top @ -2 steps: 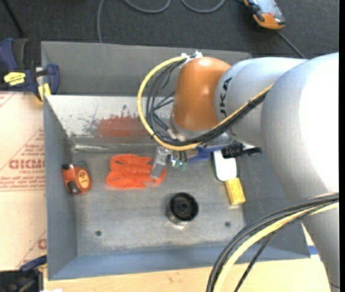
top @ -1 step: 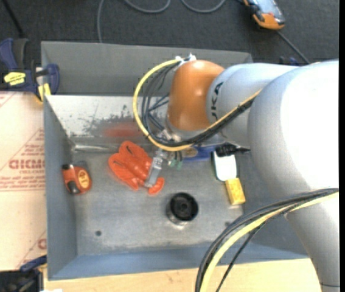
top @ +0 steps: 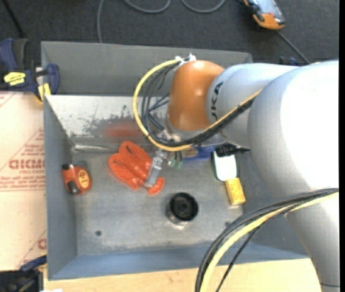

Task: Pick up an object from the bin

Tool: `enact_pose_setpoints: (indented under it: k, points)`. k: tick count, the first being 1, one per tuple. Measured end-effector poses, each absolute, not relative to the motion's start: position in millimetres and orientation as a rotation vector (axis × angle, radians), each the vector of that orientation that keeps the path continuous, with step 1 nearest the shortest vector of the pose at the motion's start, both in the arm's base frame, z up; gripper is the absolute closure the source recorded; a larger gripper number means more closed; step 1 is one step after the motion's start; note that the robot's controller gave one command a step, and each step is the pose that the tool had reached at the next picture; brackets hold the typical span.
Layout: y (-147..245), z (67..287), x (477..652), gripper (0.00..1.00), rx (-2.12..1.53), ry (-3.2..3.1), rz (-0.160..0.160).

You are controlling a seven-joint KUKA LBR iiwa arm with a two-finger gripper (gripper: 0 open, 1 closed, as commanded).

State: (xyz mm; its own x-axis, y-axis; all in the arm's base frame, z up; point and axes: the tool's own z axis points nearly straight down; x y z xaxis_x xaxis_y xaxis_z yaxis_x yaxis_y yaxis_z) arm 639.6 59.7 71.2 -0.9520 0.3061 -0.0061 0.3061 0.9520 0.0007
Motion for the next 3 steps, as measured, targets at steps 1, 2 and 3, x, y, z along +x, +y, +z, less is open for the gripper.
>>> enact_pose_setpoints:
  k: [1, 2, 3]
  points:
    - [65.0, 75.1, 650.2, 1.00, 0.124, 3.126, 0.004]
    - [65.1, 75.2, 650.3, 1.00, 0.124, 3.126, 0.005]
    - [70.7, 114.1, 649.7, 1.00, 0.130, 3.141, 0.000]
